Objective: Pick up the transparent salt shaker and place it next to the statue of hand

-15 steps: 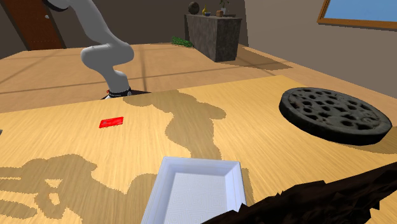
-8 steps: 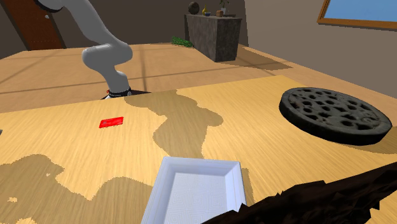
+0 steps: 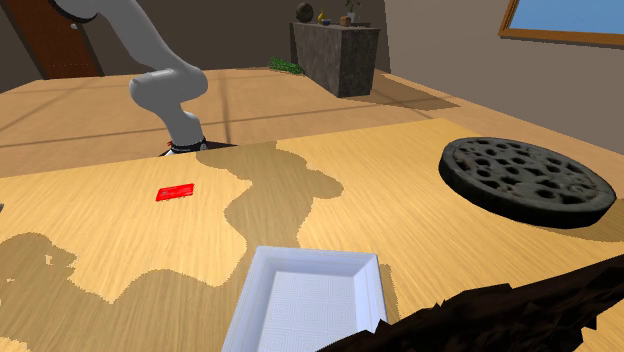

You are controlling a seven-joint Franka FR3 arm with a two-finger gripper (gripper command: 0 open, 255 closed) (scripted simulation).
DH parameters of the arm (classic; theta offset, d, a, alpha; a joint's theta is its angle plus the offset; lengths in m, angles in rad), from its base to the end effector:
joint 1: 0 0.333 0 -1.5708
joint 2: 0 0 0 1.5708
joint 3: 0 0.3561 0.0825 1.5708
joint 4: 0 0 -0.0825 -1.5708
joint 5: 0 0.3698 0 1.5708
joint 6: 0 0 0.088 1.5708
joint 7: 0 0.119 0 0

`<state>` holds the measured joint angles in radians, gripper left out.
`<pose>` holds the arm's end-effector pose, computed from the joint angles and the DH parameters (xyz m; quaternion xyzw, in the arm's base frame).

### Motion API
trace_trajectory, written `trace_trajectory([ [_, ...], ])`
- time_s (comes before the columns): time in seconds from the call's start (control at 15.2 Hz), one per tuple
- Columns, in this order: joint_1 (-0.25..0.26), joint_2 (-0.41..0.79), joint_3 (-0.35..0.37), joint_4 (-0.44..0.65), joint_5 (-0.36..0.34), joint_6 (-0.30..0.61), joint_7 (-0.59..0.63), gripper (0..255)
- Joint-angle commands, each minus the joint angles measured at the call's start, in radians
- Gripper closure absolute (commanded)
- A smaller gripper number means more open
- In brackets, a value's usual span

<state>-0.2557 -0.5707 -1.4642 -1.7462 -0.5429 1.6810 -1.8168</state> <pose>-0.2744 -0.4933 0.5560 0.9962 0.0858 0.0116 0.0119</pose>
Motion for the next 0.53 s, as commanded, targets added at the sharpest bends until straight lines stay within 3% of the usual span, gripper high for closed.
trace_trajectory([
  [0.0,-0.001,-0.006,-0.008,-0.022,-0.008,0.023,0.004,255],
  [0.46,-0.002,-0.025,-0.041,-0.101,-0.038,0.102,0.022,255],
])
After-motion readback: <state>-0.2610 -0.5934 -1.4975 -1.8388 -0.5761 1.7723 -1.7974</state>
